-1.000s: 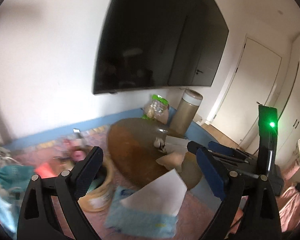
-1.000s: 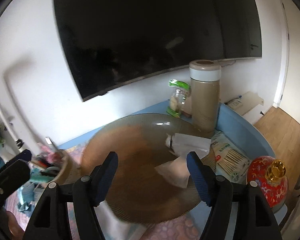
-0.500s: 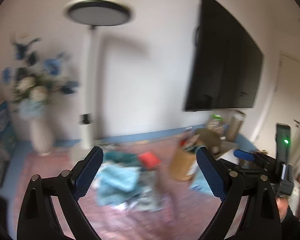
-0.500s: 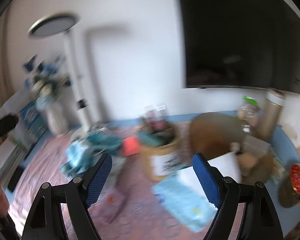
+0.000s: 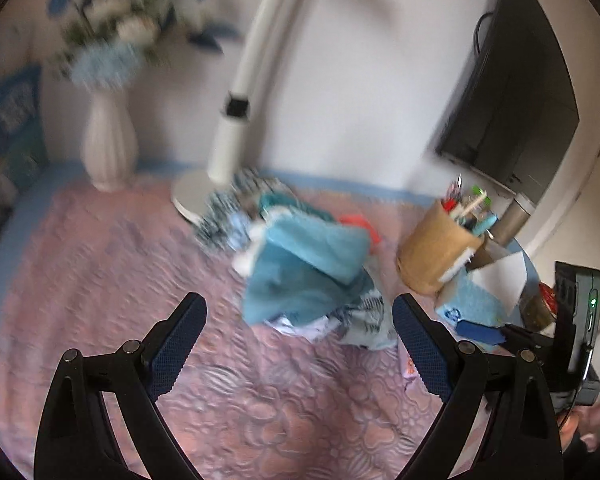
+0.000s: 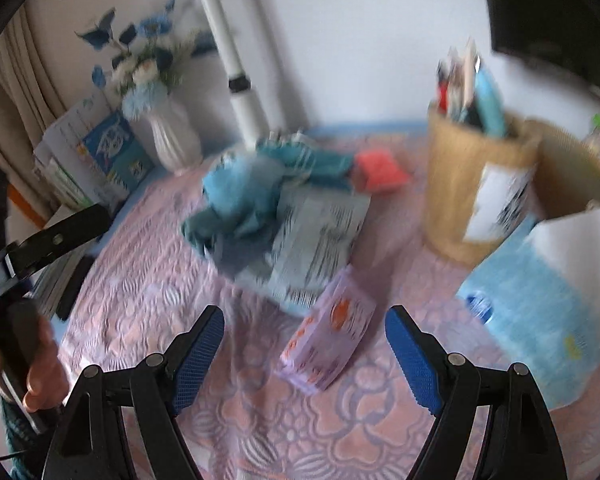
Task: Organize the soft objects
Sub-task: 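Move both grippers back over the bedspread toward the remaining items, then grasp the blue face mask with the left gripper while the right grasps the purple wet-wipes pack, then carry the mask and wipes pack to the brown tray and open both grippers, then return to the bedspread and grasp the silver snack bag with the right gripper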
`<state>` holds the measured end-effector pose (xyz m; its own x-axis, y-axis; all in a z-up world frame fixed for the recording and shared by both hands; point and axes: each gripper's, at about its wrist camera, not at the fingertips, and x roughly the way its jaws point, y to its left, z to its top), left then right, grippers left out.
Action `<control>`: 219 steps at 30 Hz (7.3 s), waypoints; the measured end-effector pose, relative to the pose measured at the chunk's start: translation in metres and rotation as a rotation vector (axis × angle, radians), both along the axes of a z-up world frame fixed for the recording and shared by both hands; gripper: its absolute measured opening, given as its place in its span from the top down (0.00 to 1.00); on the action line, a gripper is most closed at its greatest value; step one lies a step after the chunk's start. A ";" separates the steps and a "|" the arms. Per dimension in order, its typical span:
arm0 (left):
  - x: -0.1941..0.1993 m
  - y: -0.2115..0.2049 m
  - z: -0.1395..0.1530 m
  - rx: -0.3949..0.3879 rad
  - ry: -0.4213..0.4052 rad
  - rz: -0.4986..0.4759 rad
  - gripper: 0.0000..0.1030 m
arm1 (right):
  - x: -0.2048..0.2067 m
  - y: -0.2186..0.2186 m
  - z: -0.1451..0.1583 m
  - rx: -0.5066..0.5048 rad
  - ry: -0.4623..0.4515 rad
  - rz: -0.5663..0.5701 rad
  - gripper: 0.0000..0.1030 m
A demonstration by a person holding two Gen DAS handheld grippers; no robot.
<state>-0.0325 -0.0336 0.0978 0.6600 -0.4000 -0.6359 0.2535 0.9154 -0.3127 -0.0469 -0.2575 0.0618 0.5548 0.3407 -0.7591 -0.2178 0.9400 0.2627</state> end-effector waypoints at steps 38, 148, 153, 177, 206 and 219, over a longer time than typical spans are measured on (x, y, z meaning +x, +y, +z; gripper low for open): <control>0.063 -0.069 0.002 -0.085 -0.006 -0.063 0.76 | 0.021 0.001 -0.035 -0.039 0.065 -0.063 0.75; 0.077 -0.377 0.034 0.163 -0.189 -0.454 0.86 | 0.062 -0.293 0.080 -0.019 -0.173 -0.604 0.62; 0.072 -0.367 0.037 0.136 -0.213 -0.432 0.21 | 0.059 -0.301 0.075 0.017 -0.157 -0.599 0.47; -0.054 -0.119 0.130 0.082 -0.379 -0.089 0.21 | -0.032 -0.119 0.130 0.015 -0.308 -0.297 0.41; -0.016 0.081 -0.068 -0.054 0.043 0.275 0.19 | 0.032 0.025 -0.044 0.017 0.010 -0.023 0.40; -0.009 0.099 -0.097 -0.216 0.134 0.302 0.19 | 0.072 0.012 -0.065 0.287 0.109 -0.146 0.18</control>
<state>-0.0410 0.0653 0.0011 0.6851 -0.3341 -0.6473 -0.0737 0.8522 -0.5179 0.0246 -0.2455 -0.0030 0.5342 0.4719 -0.7013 -0.0420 0.8434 0.5356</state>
